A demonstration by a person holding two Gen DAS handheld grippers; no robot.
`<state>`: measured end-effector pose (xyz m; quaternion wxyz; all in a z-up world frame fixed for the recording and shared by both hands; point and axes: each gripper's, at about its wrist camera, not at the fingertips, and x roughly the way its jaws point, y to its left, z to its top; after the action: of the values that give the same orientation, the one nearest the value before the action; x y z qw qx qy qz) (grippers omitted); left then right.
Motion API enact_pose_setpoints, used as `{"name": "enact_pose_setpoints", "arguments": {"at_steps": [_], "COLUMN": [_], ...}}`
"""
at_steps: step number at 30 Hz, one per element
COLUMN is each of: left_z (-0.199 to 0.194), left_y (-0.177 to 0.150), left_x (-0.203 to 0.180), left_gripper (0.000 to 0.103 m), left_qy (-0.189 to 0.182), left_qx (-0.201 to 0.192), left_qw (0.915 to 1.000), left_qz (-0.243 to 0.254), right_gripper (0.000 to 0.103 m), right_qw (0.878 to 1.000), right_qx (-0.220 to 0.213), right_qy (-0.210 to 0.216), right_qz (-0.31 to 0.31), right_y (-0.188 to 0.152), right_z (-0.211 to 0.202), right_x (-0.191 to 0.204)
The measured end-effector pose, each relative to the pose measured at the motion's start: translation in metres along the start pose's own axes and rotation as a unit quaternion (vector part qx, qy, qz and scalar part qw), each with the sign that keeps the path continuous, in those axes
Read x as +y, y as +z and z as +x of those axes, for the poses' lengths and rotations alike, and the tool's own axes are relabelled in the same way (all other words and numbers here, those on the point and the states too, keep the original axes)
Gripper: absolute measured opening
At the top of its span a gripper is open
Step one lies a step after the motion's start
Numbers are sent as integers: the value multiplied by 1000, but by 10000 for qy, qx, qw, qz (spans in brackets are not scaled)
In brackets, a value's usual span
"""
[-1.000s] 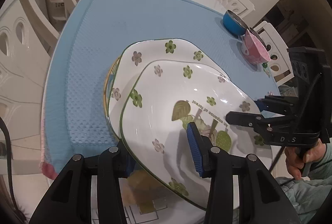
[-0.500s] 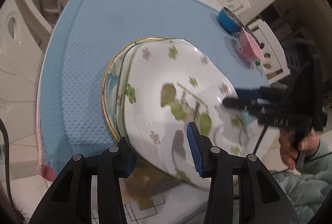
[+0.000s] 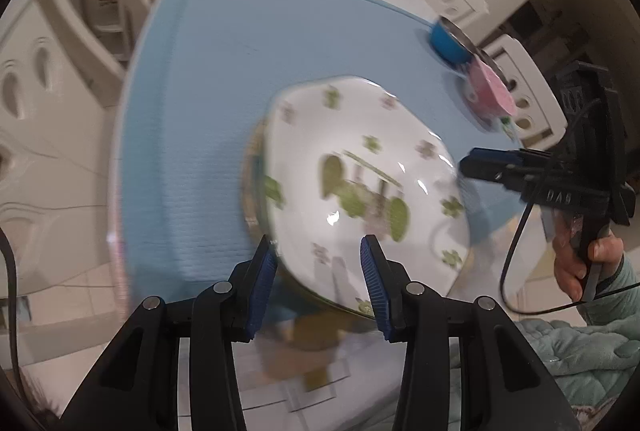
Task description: Organize plates and bowls
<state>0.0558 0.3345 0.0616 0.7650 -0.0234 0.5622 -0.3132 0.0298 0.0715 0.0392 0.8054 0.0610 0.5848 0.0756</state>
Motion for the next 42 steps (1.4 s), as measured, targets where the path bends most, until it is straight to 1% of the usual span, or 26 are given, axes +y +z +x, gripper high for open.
{"name": "enact_pose_setpoints", "arguments": {"at_steps": [2,5,8,11,15,18,21,23,26,29,31,34,36,38,40,42], "left_z": [-9,-16,-12,-3,6,5,2,1,-1,-3,-3,-4,-6,-8,-8,-8], "left_y": [3,6,7,6,6,9,11,13,15,18,19,22,24,28,35,44], "left_x": [9,17,15,9,7,8,10,13,14,14,12,8,4,0,-7,-17], "left_gripper": [40,40,40,40,40,40,40,40,40,40,40,40,40,40,40,40], "left_qy": [-104,-284,-336,-278,-286,-270,-266,-258,-290,-353,-346,-354,-501,-717,-728,-719], "left_qx": [-132,-287,-264,-150,-45,-80,-128,-156,-211,-273,-288,-322,-375,-452,-490,-558], "left_qw": [9998,9986,9984,9991,9992,9992,9991,9989,9983,9976,9976,9977,9969,9952,9952,9952], "left_qz": [-128,-350,-363,-277,-278,-273,-319,-368,-454,-525,-530,-490,-484,-484,-443,-370], "right_gripper": [45,45,45,46,46,47,48,48,50,54,58,59,58,58,58,58], "right_qw": [9998,9992,9993,9992,9989,9974,9959,9946,9912,9878,9876,9880,9881,9860,9842,9848], "right_qx": [-64,-53,47,159,273,388,319,280,243,204,182,120,140,150,79,-51], "right_qy": [-26,150,142,144,-29,-190,-499,-527,-402,-327,-366,-385,-236,50,269,248], "right_qz": [203,371,345,351,378,581,686,849,1237,1512,1515,1488,1512,1662,1750,1720], "right_y": [8,14,12,6,0,-1,-1,-1,4,7,8,6,4,0,-4,-8], "right_z": [2,6,14,19,24,32,34,33,35,37,37,37,35,29,17,4], "right_x": [-7,-6,2,8,12,16,23,21,16,10,12,17,14,6,-5,-12]}}
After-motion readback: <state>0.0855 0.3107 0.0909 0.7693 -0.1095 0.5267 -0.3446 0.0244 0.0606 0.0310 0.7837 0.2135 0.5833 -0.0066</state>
